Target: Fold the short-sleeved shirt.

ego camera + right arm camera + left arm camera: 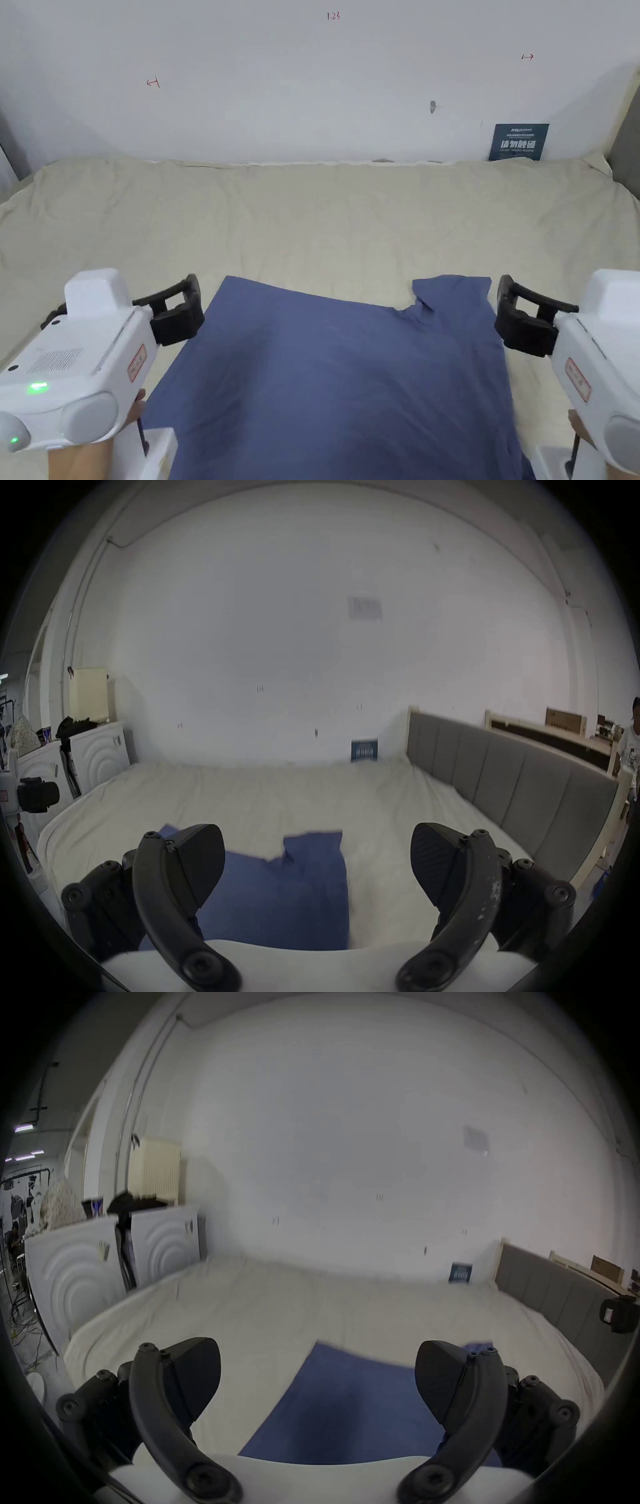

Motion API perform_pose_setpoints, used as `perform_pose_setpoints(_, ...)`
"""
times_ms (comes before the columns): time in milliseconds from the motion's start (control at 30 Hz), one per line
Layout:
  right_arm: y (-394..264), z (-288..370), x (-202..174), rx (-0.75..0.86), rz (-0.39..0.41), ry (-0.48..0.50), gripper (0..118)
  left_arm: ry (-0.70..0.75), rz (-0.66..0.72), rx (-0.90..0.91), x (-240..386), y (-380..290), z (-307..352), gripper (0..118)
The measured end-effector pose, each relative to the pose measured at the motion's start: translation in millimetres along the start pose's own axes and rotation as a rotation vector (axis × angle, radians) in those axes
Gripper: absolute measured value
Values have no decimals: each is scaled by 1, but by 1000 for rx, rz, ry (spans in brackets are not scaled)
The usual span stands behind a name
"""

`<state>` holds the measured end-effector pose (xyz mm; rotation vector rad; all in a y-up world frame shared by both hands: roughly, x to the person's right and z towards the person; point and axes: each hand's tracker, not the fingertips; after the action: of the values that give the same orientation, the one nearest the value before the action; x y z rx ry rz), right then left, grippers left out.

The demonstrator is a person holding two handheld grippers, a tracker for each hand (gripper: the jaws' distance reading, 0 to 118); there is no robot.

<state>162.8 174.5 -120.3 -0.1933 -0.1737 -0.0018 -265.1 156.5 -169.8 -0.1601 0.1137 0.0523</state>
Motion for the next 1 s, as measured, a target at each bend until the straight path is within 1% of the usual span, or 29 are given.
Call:
perform_pose_setpoints(33,1,2,-3,23,11,-11,107,-4,-13,40,6,3,3,107)
perform_pose_setpoints(67,3,4,-6,51,23,-14,98,-6,-17,71,11,5,7,94)
perform_pose_setpoints(100,5,6,-8,73,39,-20,84,0,-25,101,16,7,9,77)
perform_pose_setpoints(133,6,9,-11,89,64,-27,65,-4,-37,122,20,9,11,55)
perform_pose_setpoints(167,5,10,-13,97,81,-35,30,-17,-40,121,23,9,13,21)
perform_pose_setpoints(200,4,10,-15,104,92,-42,12,-33,-41,123,26,9,14,0)
perform_pose_setpoints(233,4,11,-16,110,98,-47,4,-44,-42,124,28,9,13,0)
perform_pose_setpoints(267,4,10,-16,111,100,-43,4,-34,-40,128,32,7,13,1)
perform_pose_setpoints(300,3,9,-16,118,110,-52,2,-36,-36,130,34,7,13,0)
perform_pose_setpoints(333,3,8,-15,116,105,-36,1,-58,-34,115,34,8,13,0)
perform_pose_setpoints(467,2,6,-15,109,102,-34,1,-61,-47,95,37,7,4,0)
perform_pose_setpoints(633,2,-6,-13,100,95,-28,1,-81,-61,26,38,6,-27,0)
perform_pose_setpoints(767,3,-23,-13,86,95,-22,1,-133,-36,-115,37,6,-82,0)
perform_pose_setpoints(1000,3,-72,-14,52,96,-35,1,-201,23,-372,25,-14,-220,0)
